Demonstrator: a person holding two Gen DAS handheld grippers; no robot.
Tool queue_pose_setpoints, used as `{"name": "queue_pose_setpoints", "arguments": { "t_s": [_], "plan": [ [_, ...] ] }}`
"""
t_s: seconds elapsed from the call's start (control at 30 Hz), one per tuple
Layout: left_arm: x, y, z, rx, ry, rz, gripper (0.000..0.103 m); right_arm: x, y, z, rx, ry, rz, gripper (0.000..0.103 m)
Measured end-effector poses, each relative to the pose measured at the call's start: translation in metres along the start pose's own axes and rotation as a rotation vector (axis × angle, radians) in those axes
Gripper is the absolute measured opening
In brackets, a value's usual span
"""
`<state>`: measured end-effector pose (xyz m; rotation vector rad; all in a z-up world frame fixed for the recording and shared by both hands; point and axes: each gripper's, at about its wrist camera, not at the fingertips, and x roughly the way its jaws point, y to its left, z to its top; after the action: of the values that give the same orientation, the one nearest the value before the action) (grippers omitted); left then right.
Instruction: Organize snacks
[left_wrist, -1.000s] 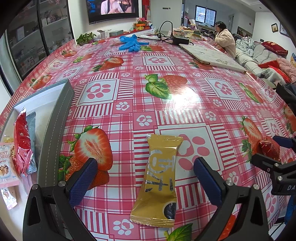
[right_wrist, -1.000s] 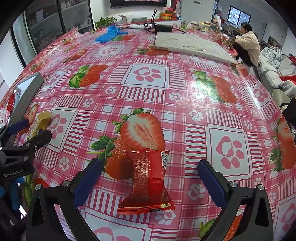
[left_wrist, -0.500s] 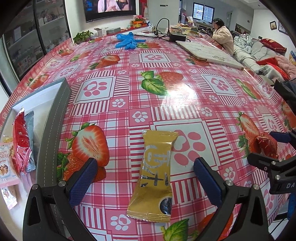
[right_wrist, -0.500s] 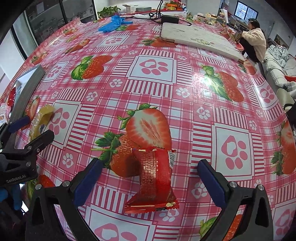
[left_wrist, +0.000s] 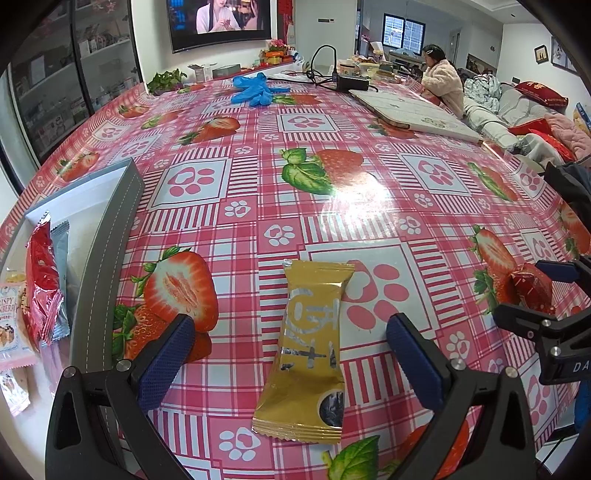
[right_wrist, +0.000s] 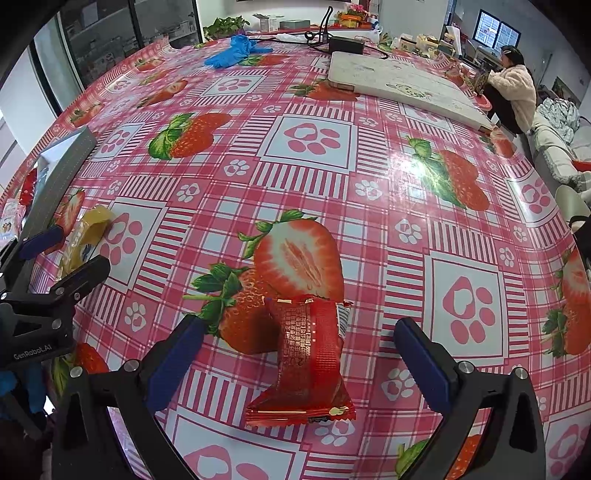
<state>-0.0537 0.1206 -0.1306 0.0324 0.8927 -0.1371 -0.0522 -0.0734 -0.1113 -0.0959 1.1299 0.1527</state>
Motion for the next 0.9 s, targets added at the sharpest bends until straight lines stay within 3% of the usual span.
{"name": "queue_pose_setpoints", "arguments": {
  "t_s": [0.6,0.9],
  "plan": [
    [-0.0002,-0.0005,-0.0006,0.002,-0.003,0.0,0.103,0.001,0.0002,0.0011,-0.01,0.005,0.006,0.103],
    [-0.0017,-0.0013,-0.0003,0.006,0.001,-0.004,0.103,-0.0006,-0.0004,-0.0029,-0.029,-0.037,0.016,0.103]
  ]
}}
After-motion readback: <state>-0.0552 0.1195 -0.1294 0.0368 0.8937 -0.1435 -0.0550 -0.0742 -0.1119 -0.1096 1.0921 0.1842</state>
